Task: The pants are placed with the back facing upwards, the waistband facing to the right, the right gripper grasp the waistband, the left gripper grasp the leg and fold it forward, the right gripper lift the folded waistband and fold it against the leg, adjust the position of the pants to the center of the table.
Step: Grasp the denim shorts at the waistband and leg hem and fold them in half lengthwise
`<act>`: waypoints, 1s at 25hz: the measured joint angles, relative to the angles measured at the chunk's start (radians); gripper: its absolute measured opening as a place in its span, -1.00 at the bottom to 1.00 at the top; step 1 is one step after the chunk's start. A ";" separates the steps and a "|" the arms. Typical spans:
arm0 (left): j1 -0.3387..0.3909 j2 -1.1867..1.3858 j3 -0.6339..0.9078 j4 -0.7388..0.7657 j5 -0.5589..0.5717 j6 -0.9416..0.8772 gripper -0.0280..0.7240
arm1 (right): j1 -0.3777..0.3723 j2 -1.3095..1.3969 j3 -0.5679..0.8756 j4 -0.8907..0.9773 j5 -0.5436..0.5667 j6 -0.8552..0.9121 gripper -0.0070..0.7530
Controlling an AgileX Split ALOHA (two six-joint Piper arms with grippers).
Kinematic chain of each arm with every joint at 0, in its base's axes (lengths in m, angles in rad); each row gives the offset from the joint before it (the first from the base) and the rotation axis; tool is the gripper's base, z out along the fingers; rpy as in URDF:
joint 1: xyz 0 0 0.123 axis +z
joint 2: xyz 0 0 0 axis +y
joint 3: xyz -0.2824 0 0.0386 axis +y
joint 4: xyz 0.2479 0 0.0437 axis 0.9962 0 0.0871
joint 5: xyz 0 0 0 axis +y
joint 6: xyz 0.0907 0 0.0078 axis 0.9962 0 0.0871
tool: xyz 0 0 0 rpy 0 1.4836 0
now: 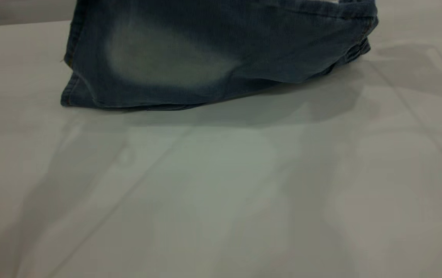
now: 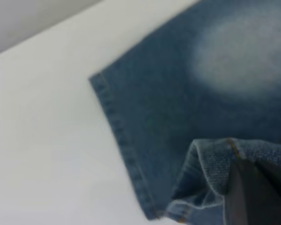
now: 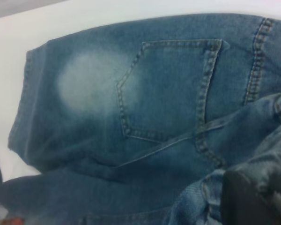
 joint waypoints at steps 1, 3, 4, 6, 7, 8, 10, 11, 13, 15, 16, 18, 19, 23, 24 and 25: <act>0.010 0.011 -0.012 0.002 0.002 0.000 -0.85 | 0.007 0.011 -0.010 0.001 0.003 0.000 -0.91; 0.036 0.027 -0.031 0.000 0.007 0.000 -0.85 | 0.012 0.036 -0.030 0.000 0.005 0.000 -0.91; 0.050 0.035 -0.039 -0.002 0.007 0.000 -0.85 | 0.018 0.047 -0.042 0.000 0.004 0.000 -0.91; 0.077 0.048 -0.049 -0.003 0.005 0.000 -0.85 | 0.020 0.063 -0.066 -0.001 -0.003 0.000 -0.91; 0.092 0.055 -0.054 -0.003 0.003 0.000 -0.85 | 0.020 0.070 -0.079 0.000 -0.007 0.000 -0.91; 0.102 0.061 -0.056 -0.003 0.001 0.000 -0.85 | 0.020 0.076 -0.092 0.000 -0.011 0.001 -0.91; 0.127 0.067 -0.057 -0.004 -0.004 0.000 -0.85 | 0.020 0.093 -0.116 0.004 -0.015 0.013 -0.91; 0.135 0.071 -0.057 -0.004 -0.011 0.000 -0.85 | 0.020 0.103 -0.127 0.004 -0.016 0.014 -0.91; 0.135 0.078 -0.057 0.000 -0.026 0.000 -0.85 | 0.020 0.122 -0.148 0.004 -0.024 0.014 -0.91; 0.134 0.090 -0.057 0.005 -0.058 0.001 -0.85 | 0.020 0.142 -0.166 0.006 -0.040 0.014 -0.91; 0.132 0.098 -0.057 0.013 -0.068 0.001 -0.85 | 0.020 0.149 -0.173 0.008 -0.048 0.014 -0.91; 0.132 0.120 -0.057 0.013 -0.081 0.002 -0.85 | 0.020 0.157 -0.180 0.012 -0.059 0.013 -0.91; 0.132 0.133 -0.057 0.013 -0.083 0.002 -0.85 | 0.020 0.159 -0.180 0.011 -0.073 0.011 -0.91; 0.132 0.190 -0.071 0.020 -0.080 0.002 -0.85 | 0.020 0.167 -0.180 0.014 -0.132 -0.003 -0.91; 0.132 0.200 -0.077 0.020 -0.084 0.002 -0.85 | 0.020 0.172 -0.180 0.014 -0.140 -0.005 -0.91; 0.131 0.210 -0.086 0.020 -0.086 0.002 -0.85 | 0.020 0.173 -0.180 0.013 -0.149 -0.005 -0.91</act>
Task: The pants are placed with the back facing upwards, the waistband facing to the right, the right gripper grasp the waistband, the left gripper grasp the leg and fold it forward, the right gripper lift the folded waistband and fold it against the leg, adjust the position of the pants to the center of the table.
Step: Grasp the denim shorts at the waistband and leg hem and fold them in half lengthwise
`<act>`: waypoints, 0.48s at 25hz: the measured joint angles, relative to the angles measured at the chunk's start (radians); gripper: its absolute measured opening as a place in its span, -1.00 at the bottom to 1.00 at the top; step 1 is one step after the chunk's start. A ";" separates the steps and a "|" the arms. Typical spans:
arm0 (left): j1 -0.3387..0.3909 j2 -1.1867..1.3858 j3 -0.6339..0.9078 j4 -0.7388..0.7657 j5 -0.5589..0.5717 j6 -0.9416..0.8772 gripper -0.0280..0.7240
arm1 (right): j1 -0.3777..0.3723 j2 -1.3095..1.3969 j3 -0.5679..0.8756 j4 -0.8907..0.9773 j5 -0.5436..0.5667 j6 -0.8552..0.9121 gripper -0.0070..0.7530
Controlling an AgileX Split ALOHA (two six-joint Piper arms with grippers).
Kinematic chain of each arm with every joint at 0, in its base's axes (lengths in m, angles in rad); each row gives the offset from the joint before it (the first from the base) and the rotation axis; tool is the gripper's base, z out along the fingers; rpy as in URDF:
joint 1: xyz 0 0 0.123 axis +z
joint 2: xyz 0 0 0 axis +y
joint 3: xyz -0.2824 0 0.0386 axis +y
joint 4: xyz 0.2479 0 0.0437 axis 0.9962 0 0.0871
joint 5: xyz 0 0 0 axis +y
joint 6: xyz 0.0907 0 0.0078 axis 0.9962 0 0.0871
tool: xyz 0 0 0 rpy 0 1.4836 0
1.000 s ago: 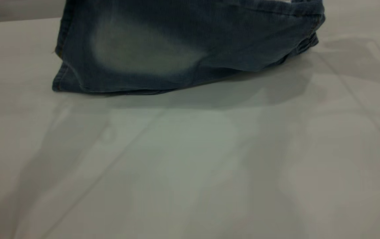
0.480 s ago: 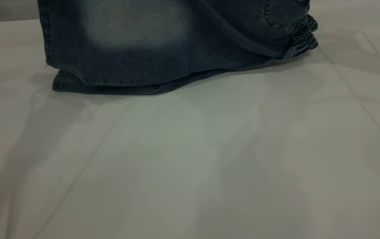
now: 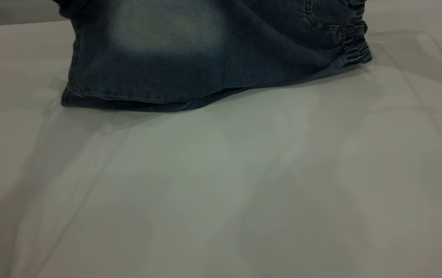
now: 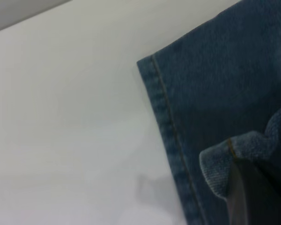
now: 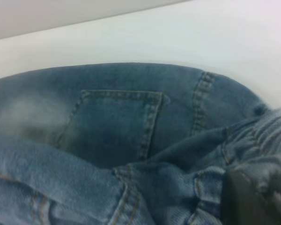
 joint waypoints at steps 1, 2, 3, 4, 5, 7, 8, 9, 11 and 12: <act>0.000 0.007 -0.010 0.001 0.000 0.001 -0.85 | 0.000 0.001 0.000 0.000 -0.007 -0.007 -0.91; 0.000 0.013 -0.022 0.003 0.003 0.001 -0.85 | 0.000 0.001 0.000 0.000 -0.016 -0.014 -0.91; 0.000 0.016 -0.032 0.007 0.007 0.002 -0.85 | 0.000 0.001 0.000 0.004 -0.023 -0.024 -0.91; 0.000 0.016 -0.042 0.008 0.010 0.004 -0.85 | 0.000 0.001 0.000 0.013 -0.027 -0.032 -0.91; 0.000 0.016 -0.050 0.014 0.011 0.004 -0.85 | 0.000 0.001 0.000 0.014 -0.030 -0.034 -0.91; 0.001 0.015 -0.059 0.037 0.010 0.004 -0.85 | 0.000 0.001 0.000 0.014 -0.044 -0.034 -0.90; 0.001 0.015 -0.059 0.038 0.012 0.005 -0.85 | 0.000 0.001 0.000 0.017 -0.055 -0.037 -0.89; 0.001 0.015 -0.059 0.045 0.016 0.005 -0.85 | 0.000 0.001 0.000 0.025 -0.060 -0.041 -0.87; 0.001 0.015 -0.059 0.048 0.025 0.005 -0.85 | 0.000 0.001 0.000 0.050 -0.060 -0.068 -0.80; 0.001 0.015 -0.059 0.048 0.028 0.005 -0.85 | 0.000 0.001 0.000 0.067 -0.059 -0.085 -0.75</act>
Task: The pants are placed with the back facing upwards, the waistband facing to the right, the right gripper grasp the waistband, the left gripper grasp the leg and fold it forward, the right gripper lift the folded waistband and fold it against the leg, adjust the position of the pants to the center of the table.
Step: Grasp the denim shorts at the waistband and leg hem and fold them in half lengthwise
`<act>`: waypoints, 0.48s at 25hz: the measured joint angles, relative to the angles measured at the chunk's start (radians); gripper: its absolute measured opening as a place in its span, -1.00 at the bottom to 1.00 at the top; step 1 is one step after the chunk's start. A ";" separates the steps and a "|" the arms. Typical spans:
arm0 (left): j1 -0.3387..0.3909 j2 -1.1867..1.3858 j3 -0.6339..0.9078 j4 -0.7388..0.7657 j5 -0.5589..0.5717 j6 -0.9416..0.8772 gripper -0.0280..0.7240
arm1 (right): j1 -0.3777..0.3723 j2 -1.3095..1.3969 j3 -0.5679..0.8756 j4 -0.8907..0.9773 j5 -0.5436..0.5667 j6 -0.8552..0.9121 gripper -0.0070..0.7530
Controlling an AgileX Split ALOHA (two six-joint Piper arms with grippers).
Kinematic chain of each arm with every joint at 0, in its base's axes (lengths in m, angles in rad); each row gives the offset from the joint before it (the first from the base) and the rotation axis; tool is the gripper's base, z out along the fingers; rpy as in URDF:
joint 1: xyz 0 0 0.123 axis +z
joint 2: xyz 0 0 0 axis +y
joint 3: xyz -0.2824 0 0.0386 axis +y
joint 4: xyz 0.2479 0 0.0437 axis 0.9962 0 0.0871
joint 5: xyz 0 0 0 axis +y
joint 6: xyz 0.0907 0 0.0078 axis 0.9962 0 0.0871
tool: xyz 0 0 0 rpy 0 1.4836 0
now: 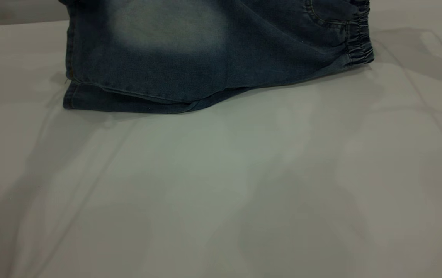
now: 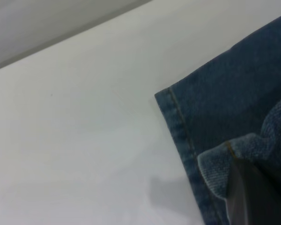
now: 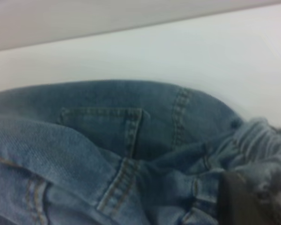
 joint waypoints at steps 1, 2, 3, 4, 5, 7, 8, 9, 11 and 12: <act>0.000 0.000 0.000 0.000 0.001 0.000 -0.85 | 0.000 0.000 0.000 0.015 0.001 -0.011 -0.69; 0.000 0.000 0.000 0.001 0.001 0.000 -0.85 | 0.000 0.000 0.000 0.027 0.002 -0.024 -0.60; 0.000 0.000 0.000 0.002 0.001 0.000 -0.85 | 0.000 -0.001 0.000 0.038 0.003 -0.028 -0.49; 0.001 0.000 0.000 0.004 0.001 0.000 -0.85 | 0.000 -0.001 0.000 0.044 0.003 -0.028 -0.37; 0.001 0.000 0.000 0.004 0.001 0.000 -0.85 | 0.000 -0.001 0.000 0.049 0.003 -0.028 -0.26; 0.001 0.000 0.000 0.004 0.001 0.000 -0.85 | 0.000 -0.001 0.000 0.057 0.003 -0.028 -0.01; 0.001 0.000 0.000 0.004 0.001 0.000 -0.85 | 0.000 -0.001 0.000 0.057 0.000 -0.028 0.10; 0.001 0.000 0.000 0.004 0.002 0.000 -0.85 | 0.000 -0.001 0.000 0.057 -0.005 -0.028 0.18; 0.001 0.000 0.000 0.004 0.009 -0.001 -0.85 | -0.001 -0.001 0.000 0.057 -0.017 -0.027 0.32; 0.001 0.000 0.000 0.004 0.015 -0.001 -0.85 | -0.001 -0.001 0.000 0.057 -0.021 -0.024 0.36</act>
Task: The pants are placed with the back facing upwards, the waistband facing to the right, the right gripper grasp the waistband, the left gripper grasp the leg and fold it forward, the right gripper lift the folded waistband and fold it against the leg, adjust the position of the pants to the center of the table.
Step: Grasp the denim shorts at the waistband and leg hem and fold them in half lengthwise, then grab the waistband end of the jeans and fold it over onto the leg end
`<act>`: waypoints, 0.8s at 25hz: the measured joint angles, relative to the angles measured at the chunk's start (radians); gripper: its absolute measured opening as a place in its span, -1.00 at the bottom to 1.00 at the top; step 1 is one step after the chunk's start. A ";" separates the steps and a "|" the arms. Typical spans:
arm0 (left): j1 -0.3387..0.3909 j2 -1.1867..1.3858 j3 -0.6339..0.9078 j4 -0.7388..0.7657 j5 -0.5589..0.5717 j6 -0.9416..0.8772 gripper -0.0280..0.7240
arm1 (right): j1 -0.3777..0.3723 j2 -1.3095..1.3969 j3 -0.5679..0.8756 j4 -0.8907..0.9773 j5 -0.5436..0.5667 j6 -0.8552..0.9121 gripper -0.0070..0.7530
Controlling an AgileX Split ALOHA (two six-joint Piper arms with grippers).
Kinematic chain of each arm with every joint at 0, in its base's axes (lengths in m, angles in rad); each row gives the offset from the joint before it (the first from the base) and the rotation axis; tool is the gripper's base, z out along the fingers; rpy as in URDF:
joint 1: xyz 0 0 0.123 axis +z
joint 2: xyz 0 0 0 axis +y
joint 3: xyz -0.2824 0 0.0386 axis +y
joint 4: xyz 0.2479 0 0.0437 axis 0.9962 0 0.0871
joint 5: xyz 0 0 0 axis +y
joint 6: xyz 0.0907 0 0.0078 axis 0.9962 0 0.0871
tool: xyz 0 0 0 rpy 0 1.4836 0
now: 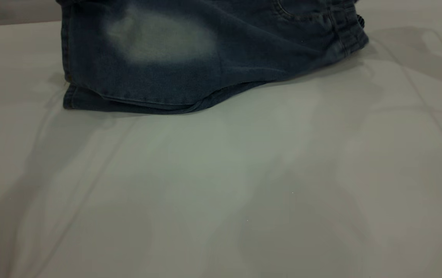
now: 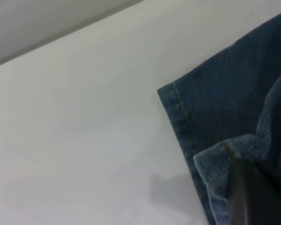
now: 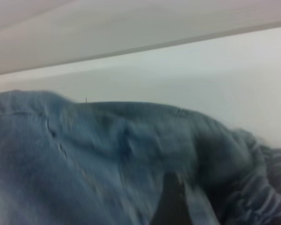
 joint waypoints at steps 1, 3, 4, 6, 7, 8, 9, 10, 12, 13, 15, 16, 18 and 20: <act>0.000 0.000 0.000 0.000 0.005 0.000 -0.85 | 0.000 0.000 0.000 0.000 -0.001 0.000 0.38; 0.000 0.000 0.000 0.001 0.003 0.000 -0.85 | 0.000 0.000 0.000 0.001 -0.001 0.000 0.41; 0.000 0.000 0.000 0.004 0.001 0.000 -0.85 | 0.000 0.000 0.000 0.001 -0.001 0.000 0.41; -0.001 0.000 0.000 0.015 -0.009 0.001 -0.84 | 0.000 -0.002 0.000 0.003 -0.001 0.000 0.41; -0.001 0.000 0.000 0.028 -0.010 0.001 -0.82 | 0.000 -0.003 0.000 0.003 -0.001 0.000 0.41; -0.001 0.000 0.000 0.038 -0.014 0.001 -0.80 | 0.000 -0.003 0.000 0.003 0.000 0.000 0.41; -0.001 0.000 0.000 0.047 -0.017 0.001 -0.77 | 0.000 -0.003 0.000 0.003 0.000 0.000 0.41; -0.001 0.000 0.000 0.056 -0.020 0.001 -0.72 | 0.000 -0.003 0.000 0.003 0.000 0.000 0.41; -0.001 0.000 0.000 0.056 -0.022 0.001 -0.57 | 0.000 -0.003 0.000 0.003 0.003 0.000 0.41; -0.001 0.000 0.000 0.056 -0.027 0.001 -0.47 | 0.000 -0.003 0.000 0.003 0.003 0.000 0.41; -0.001 0.000 0.000 0.056 -0.039 0.001 -0.23 | 0.000 -0.003 0.000 0.000 0.010 0.004 0.41; -0.001 0.000 0.000 0.056 -0.044 0.001 -0.13 | 0.000 -0.003 0.000 -0.001 0.015 0.012 0.41; -0.001 0.000 0.000 0.056 -0.064 0.001 0.07 | -0.001 -0.003 0.000 -0.008 0.034 0.037 0.41; -0.002 0.000 0.000 0.053 -0.081 -0.006 0.21 | -0.001 -0.003 0.000 -0.020 0.064 0.084 0.41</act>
